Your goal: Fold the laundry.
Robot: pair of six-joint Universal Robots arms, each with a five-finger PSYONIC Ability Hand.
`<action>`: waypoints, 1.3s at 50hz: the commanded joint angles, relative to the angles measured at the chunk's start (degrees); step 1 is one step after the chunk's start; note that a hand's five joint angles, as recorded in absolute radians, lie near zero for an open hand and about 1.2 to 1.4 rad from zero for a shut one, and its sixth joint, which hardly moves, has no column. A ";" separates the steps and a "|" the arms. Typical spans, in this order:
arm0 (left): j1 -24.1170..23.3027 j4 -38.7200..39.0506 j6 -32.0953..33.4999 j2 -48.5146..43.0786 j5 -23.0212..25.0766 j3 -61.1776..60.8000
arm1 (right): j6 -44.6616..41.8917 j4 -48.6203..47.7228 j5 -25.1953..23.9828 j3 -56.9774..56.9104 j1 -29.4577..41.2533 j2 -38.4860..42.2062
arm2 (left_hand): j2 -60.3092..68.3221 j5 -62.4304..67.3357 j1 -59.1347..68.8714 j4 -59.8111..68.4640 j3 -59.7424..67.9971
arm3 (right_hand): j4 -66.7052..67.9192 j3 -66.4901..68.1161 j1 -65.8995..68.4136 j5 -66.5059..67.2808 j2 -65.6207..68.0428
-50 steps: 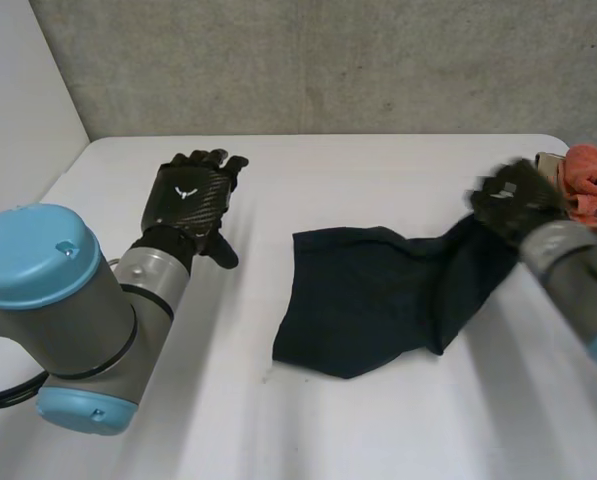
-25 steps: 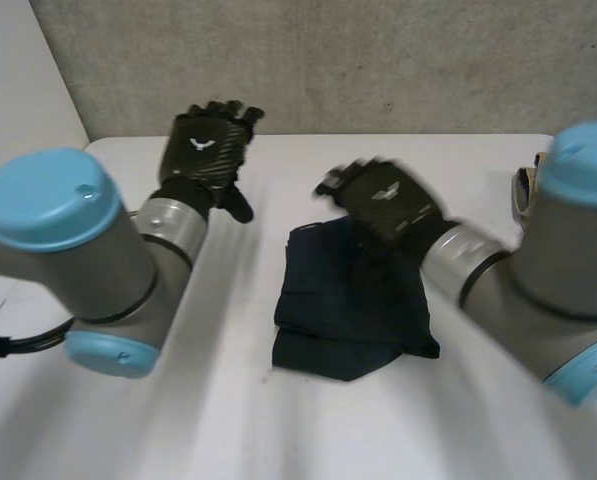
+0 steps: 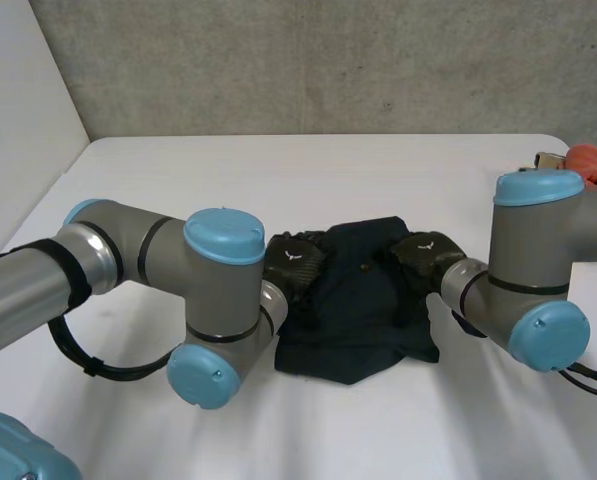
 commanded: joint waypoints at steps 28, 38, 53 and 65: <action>9.89 -13.82 -0.01 35.38 30.22 -10.06 | -1.91 -25.12 4.35 38.21 6.63 -27.14 | -0.71 -1.77 -0.01 -0.75 -1.20 | -3.46 -1.91 -0.20 -3.92 -2.60; 10.07 -14.44 -1.07 35.38 30.39 -10.24 | -2.88 -36.47 4.35 39.36 8.57 -18.70 | -0.71 -1.77 -0.01 -0.74 -1.20 | -3.46 -1.91 -0.20 -3.92 -2.60; 9.89 -14.09 -1.07 35.82 30.31 -11.03 | -4.28 -38.67 4.35 33.12 8.83 -10.35 | -0.55 -1.60 0.15 -0.58 -1.04 | 0.31 1.86 3.57 -0.15 1.17; 10.07 -14.09 -1.07 36.35 30.31 -11.12 | -6.66 -42.45 3.73 28.11 8.83 -7.98 | -0.54 -1.60 0.16 -0.58 -1.03 | 18.15 19.69 21.41 17.68 19.01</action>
